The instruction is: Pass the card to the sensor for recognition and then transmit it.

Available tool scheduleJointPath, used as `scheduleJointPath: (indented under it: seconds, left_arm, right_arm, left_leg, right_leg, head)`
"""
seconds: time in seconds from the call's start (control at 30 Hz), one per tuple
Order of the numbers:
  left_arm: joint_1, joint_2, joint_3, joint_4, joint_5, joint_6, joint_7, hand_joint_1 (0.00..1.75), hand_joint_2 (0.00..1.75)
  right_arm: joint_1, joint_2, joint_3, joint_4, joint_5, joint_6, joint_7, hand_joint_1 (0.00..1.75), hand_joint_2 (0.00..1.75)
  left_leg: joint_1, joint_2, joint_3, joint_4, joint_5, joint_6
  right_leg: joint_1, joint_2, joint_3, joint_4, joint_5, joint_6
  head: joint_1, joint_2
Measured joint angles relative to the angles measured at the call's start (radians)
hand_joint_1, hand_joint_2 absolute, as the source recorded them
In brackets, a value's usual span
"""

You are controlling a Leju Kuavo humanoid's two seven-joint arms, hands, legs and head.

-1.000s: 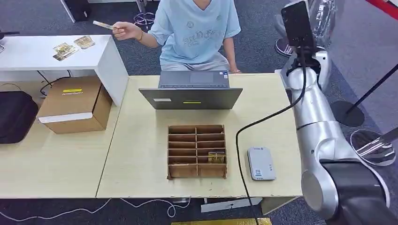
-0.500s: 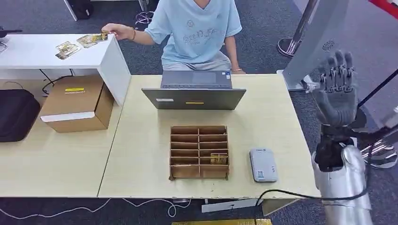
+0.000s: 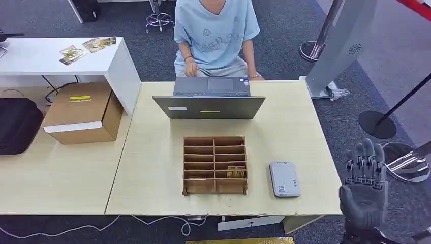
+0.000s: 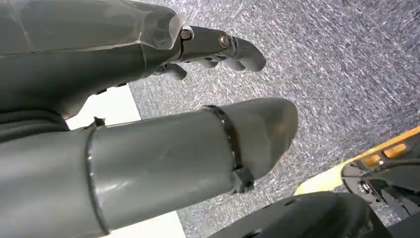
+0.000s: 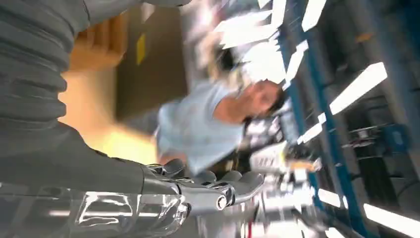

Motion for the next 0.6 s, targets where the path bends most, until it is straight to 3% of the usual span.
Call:
scheduleJointPath:
  seconds: [0.1,0.17,0.2,0.27,0.33,0.4,0.53,0.6]
  left_arm:
    - [0.0,-0.002,0.002,0.0,-0.011,0.003,0.001,0.0,0.0]
    - [-0.001,-0.004,0.002,0.0,-0.024,0.003,0.002,0.0,0.0]
    - [-0.001,-0.006,0.002,0.0,-0.03,0.003,0.008,0.0,0.0]
    - [-0.003,-0.014,0.002,0.0,-0.047,0.002,0.022,0.0,0.0]
    - [-0.007,-0.021,0.001,0.0,-0.059,0.003,0.037,0.0,0.0]
    - [-0.011,-0.027,0.001,0.0,-0.064,0.003,0.037,0.0,0.0]
    - [-0.013,-0.029,0.0,0.0,-0.072,-0.004,0.037,0.0,0.0]
    - [-0.016,-0.028,-0.001,0.0,-0.074,-0.007,0.037,0.0,0.0]
  right_arm:
    - [0.01,0.014,0.075,-0.008,0.373,-0.307,-0.012,0.0,1.75]
    - [0.007,0.019,0.148,0.008,0.714,-0.604,0.028,0.0,1.75]
    - [0.007,0.025,0.179,0.024,0.882,-0.72,0.05,0.0,1.75]
    - [0.008,0.079,0.195,0.042,1.295,-0.866,0.053,0.0,1.75]
    - [-0.001,0.157,0.166,0.055,1.554,-0.899,-0.005,0.0,1.75]
    - [-0.013,0.205,0.139,0.063,1.613,-0.9,0.009,0.0,1.75]
    - [-0.037,0.244,0.122,0.067,1.698,-0.901,0.152,0.0,1.75]
    - [-0.041,0.237,0.13,0.076,1.738,-0.901,0.264,0.0,1.75]
  left_leg:
    - [0.0,0.001,0.0,0.0,0.0,0.0]
    - [0.0,0.001,0.001,0.0,0.0,0.0]
    - [0.0,0.001,0.001,0.0,0.0,0.0]
    - [0.0,0.001,0.001,0.0,0.0,0.0]
    - [0.001,0.002,0.002,0.0,0.0,0.0]
    - [0.001,0.002,0.001,0.0,0.0,0.0]
    - [0.0,0.003,0.002,0.0,0.0,0.0]
    - [0.0,0.003,0.002,0.0,0.0,0.0]
  right_leg:
    - [0.0,0.0,0.0,0.0,0.0,0.0]
    - [0.0,0.0,0.0,0.0,0.001,0.0]
    - [0.0,0.0,0.0,0.0,0.001,0.0]
    - [0.0,0.001,0.0,0.0,0.001,0.0]
    - [0.0,0.002,0.0,0.0,0.001,-0.001]
    - [0.0,0.002,0.0,0.001,0.001,-0.001]
    - [0.0,0.004,0.0,0.001,0.001,-0.001]
    - [0.0,0.003,0.0,0.001,0.001,-0.001]
  head:
    - [0.0,0.0]
    - [0.0,0.0]
    - [0.0,0.0]
    - [0.0,0.0]
    - [0.0,0.0]
    - [0.0,0.0]
    - [0.0,0.0]
    - [0.0,0.0]
